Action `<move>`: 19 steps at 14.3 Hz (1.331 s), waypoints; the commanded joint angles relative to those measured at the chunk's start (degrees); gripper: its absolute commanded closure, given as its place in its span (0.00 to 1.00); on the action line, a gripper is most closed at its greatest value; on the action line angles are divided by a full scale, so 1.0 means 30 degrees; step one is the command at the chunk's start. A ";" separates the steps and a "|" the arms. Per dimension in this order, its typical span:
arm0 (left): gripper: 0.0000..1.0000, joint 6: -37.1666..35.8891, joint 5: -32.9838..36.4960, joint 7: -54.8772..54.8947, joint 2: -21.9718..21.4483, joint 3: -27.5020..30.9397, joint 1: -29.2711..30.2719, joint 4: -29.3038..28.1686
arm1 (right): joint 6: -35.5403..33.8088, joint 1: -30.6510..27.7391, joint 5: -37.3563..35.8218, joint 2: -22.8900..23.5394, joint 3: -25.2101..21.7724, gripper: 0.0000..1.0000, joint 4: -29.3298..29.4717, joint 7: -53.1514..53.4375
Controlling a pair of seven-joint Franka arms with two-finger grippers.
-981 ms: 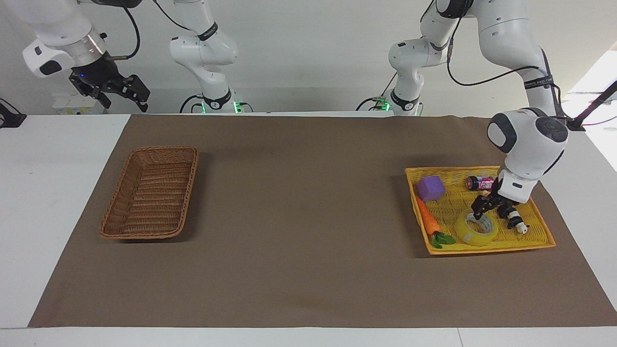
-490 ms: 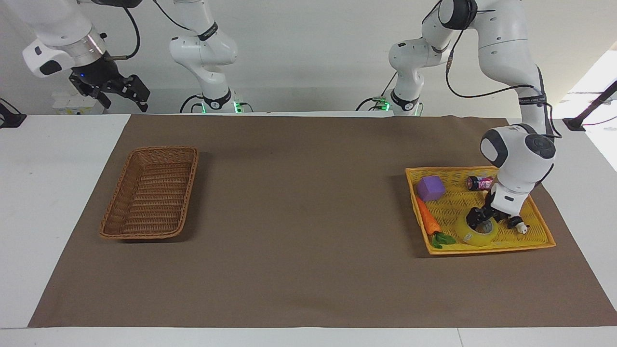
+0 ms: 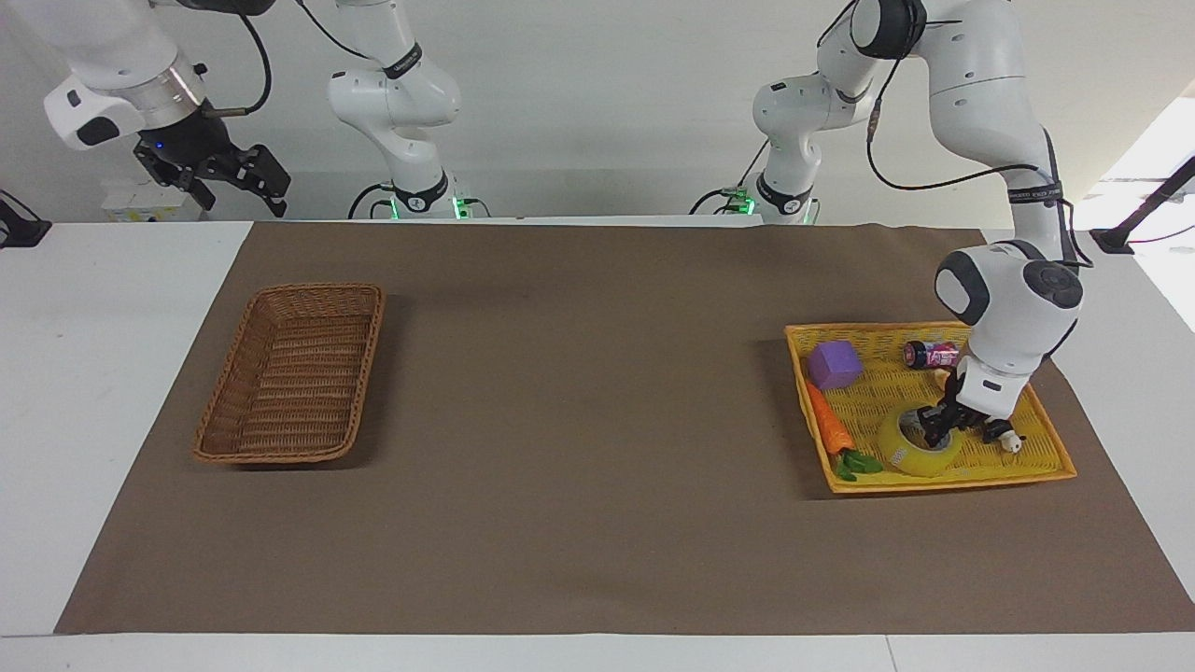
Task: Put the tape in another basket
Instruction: 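Grasp the tape roll with the left gripper and lift it, then carry the tape toward the center while the right gripper reaches for it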
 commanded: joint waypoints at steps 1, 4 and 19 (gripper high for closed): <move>1.00 -0.4329 -0.0972 -0.0009 0.0153 -0.0154 -0.0718 0.3700 | 0.0091 -0.0046 -0.0118 -0.0195 0.0043 0.00 -0.0310 -0.0460; 1.00 -0.6474 -0.4280 -0.0476 -0.1308 -0.0154 -0.2444 0.3741 | 0.0091 -0.0046 -0.0118 -0.0195 0.0043 0.00 -0.0310 -0.0460; 1.00 -0.3024 -0.5637 -0.7480 -0.2075 -0.0125 -1.0597 0.1891 | 0.6558 0.1091 1.6037 0.2259 0.0043 0.00 -0.5197 -0.5746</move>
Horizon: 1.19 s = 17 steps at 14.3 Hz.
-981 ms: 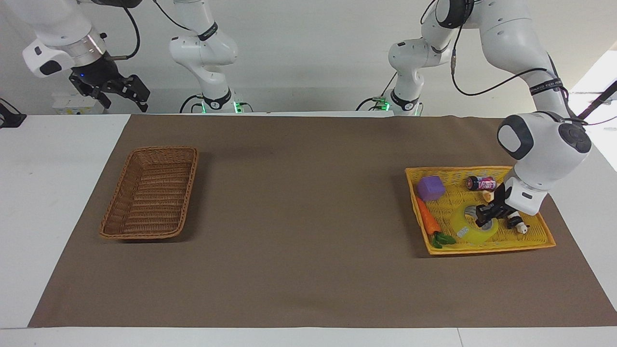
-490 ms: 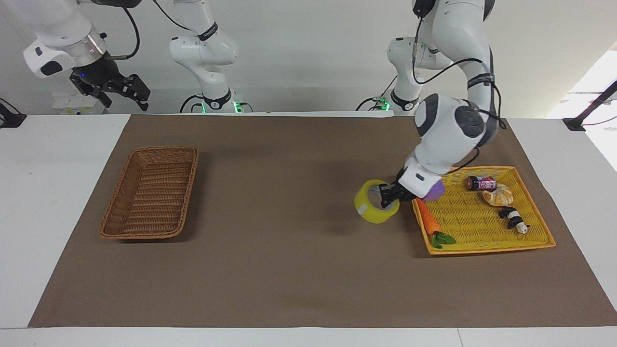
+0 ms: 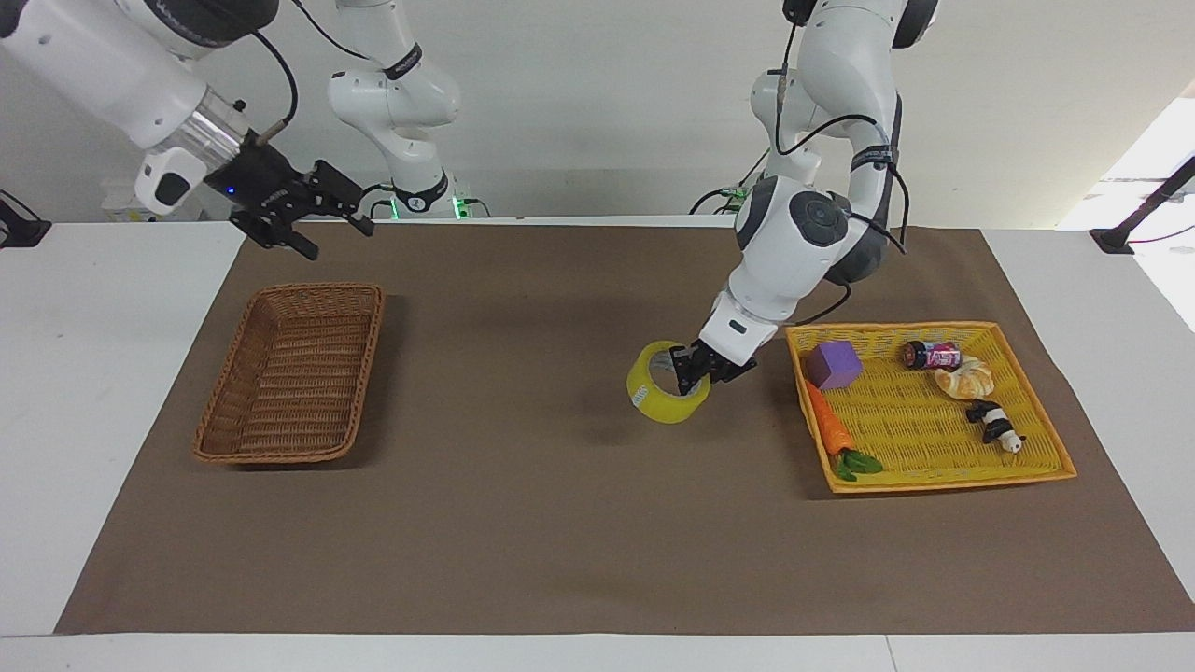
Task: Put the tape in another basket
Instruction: 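Carry the tape toward the center while the right gripper reaches for it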
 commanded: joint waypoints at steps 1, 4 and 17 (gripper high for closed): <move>1.00 0.0179 -0.0368 -0.0194 -0.0710 0.0111 0.0041 -0.0534 | 0.2122 0.1187 0.4052 0.1613 0.0012 0.00 -0.1873 -0.2583; 1.00 0.0149 -0.0368 0.0010 -0.0710 0.0111 0.0071 -0.0563 | 0.5283 0.2416 0.8709 0.2844 0.0012 0.00 -0.3167 -0.4718; 1.00 -0.0729 -0.0895 -0.0399 -0.0739 0.0140 -0.0603 -0.0329 | 1.1121 0.8105 1.7072 0.5925 0.0042 0.00 -0.3226 -0.7130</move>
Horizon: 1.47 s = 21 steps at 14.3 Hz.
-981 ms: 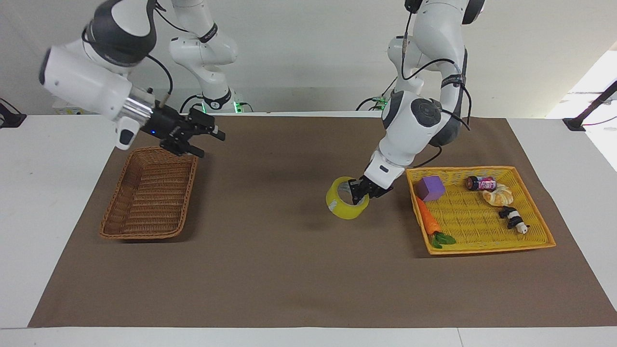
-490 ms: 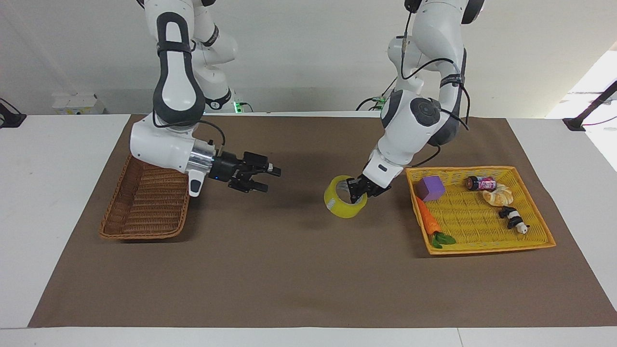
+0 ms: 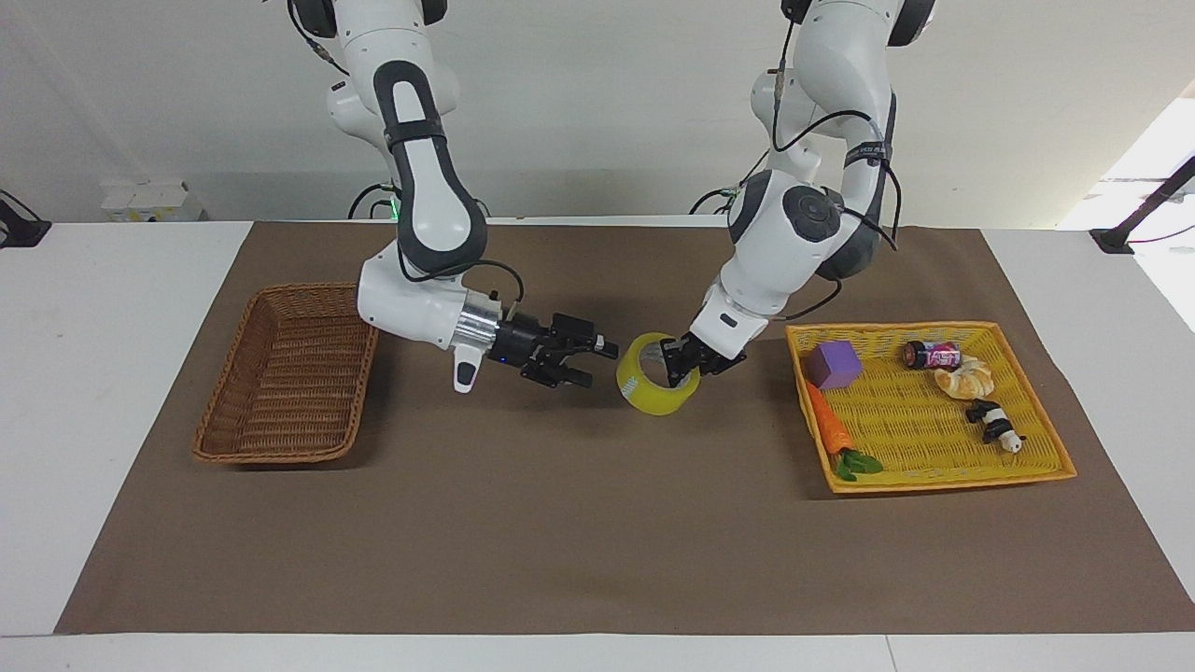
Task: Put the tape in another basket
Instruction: 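Carry the tape toward the center while the right gripper reaches for it, then grasp the tape roll with the right gripper beside the left gripper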
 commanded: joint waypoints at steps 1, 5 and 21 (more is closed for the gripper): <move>1.00 -0.0371 -0.0338 -0.0244 -0.0626 0.0232 -0.0220 -0.0330 | 0.0282 0.0182 0.0476 -0.0171 -0.0016 0.00 -0.0097 -0.0188; 1.00 -0.0371 -0.0338 -0.0215 -0.0626 0.0261 -0.0191 -0.0301 | 0.1686 0.1324 0.1209 -0.0054 -0.0016 0.00 -0.0097 0.0047; 0.61 -0.0576 -0.0368 -0.0505 -0.0801 0.0261 -0.0219 -0.0185 | 0.0637 0.1033 0.1180 -0.0083 0.0013 1.00 -0.0126 0.0018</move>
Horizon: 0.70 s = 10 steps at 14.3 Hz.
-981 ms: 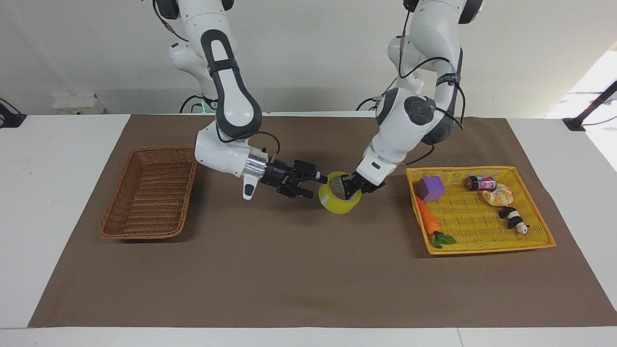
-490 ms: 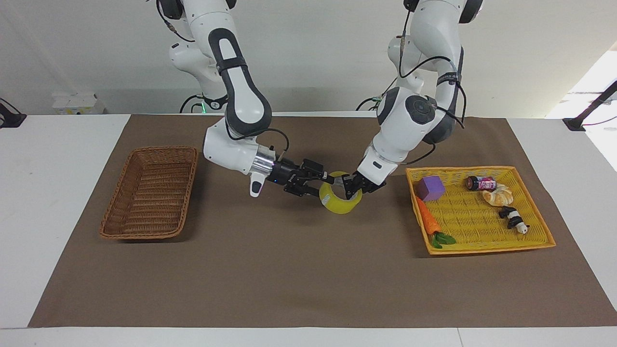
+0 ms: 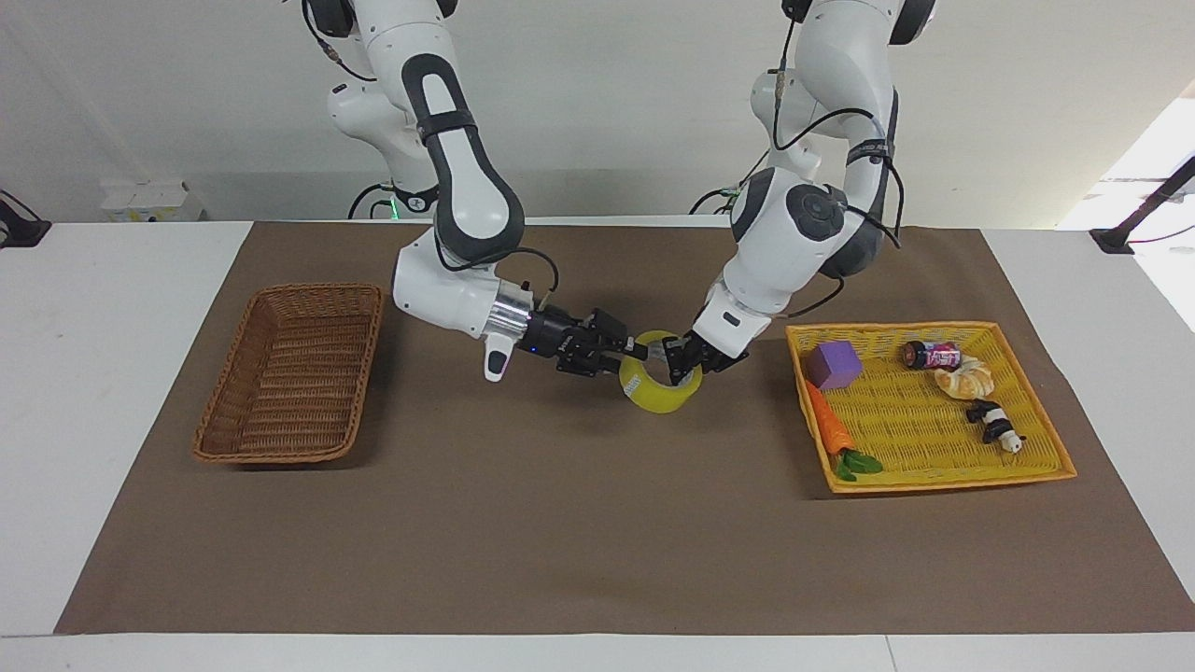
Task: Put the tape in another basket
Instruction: 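Grasp the tape roll with the right gripper beside the left gripper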
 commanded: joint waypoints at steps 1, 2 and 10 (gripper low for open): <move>0.10 -0.0826 -0.0266 -0.0954 -0.0873 0.0234 -0.0244 0.0136 | -0.0595 -0.0348 0.0254 -0.0110 0.0057 1.00 -0.0164 -0.0025; 0.00 -0.1963 -0.0178 -0.1047 -0.0905 0.0292 -0.0186 0.0893 | -0.0595 -0.0464 0.0254 -0.0110 0.0085 1.00 -0.0164 0.0004; 0.00 -0.8822 0.2132 0.1932 -0.2485 0.0380 0.5022 0.4064 | -0.3367 -0.3383 -0.2691 -0.0460 -0.0061 1.00 -0.0135 -0.0025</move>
